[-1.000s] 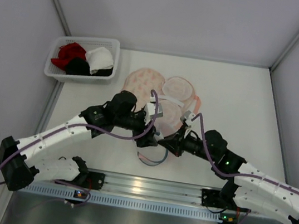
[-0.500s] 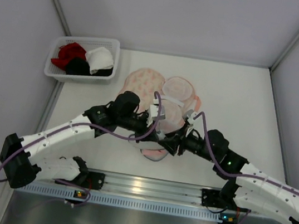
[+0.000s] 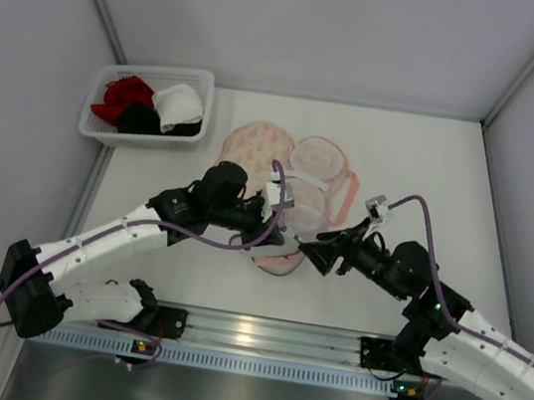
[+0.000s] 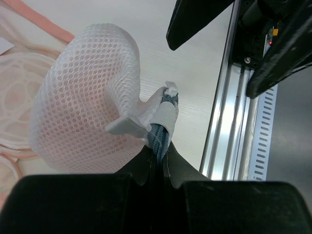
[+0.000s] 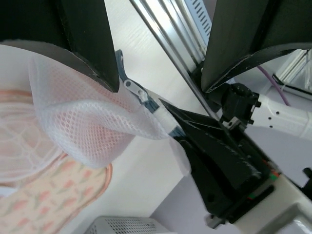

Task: Place the bra in the laundry bag and zip it closed
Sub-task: Zip the zipper on the laundry bag.

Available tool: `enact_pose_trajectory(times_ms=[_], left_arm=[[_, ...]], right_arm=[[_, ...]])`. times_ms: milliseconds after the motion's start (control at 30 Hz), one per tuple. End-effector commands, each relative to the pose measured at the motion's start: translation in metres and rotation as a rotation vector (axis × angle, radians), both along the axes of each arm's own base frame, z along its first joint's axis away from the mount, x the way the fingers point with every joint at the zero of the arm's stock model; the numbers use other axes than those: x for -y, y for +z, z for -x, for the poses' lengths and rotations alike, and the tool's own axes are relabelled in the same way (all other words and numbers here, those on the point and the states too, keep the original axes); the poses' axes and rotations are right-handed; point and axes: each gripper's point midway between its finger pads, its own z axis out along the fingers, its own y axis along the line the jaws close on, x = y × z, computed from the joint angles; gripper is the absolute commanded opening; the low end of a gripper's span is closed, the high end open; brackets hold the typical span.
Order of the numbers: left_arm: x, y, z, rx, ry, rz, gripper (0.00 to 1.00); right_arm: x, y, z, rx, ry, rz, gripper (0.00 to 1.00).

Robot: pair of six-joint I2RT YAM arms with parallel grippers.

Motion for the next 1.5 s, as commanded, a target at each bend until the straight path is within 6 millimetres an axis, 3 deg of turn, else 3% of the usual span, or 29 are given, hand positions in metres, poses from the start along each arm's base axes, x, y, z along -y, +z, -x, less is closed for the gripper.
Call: enact_pose_trajectory(times_ms=[0, 200, 500, 733, 1000, 1467], left_arm=[[0.007, 0.026, -0.009, 0.084, 0.011, 0.088, 0.0], [0.005, 0.03, -0.015, 0.095, 0.07, 0.126, 0.0], [0.007, 0.032, -0.011, 0.086, 0.057, 0.145, 0.0], [0.006, 0.032, -0.021, 0.09, 0.117, 0.147, 0.0], [0.007, 0.033, -0.018, 0.097, 0.104, 0.163, 0.0], [0.01, 0.029, -0.024, 0.065, 0.148, 0.171, 0.0]], right_arm=[[0.006, -0.02, -0.015, -0.163, -0.122, -0.058, 0.68], [0.003, -0.022, -0.026, -0.306, -0.181, -0.235, 0.63], [0.009, -0.004, -0.036, -0.298, -0.218, -0.352, 0.6], [0.006, -0.003, -0.037, -0.359, -0.208, -0.42, 0.61], [-0.001, -0.011, -0.042, -0.398, -0.204, -0.399, 0.6], [-0.001, 0.006, -0.044, -0.4, -0.189, -0.465, 0.52]])
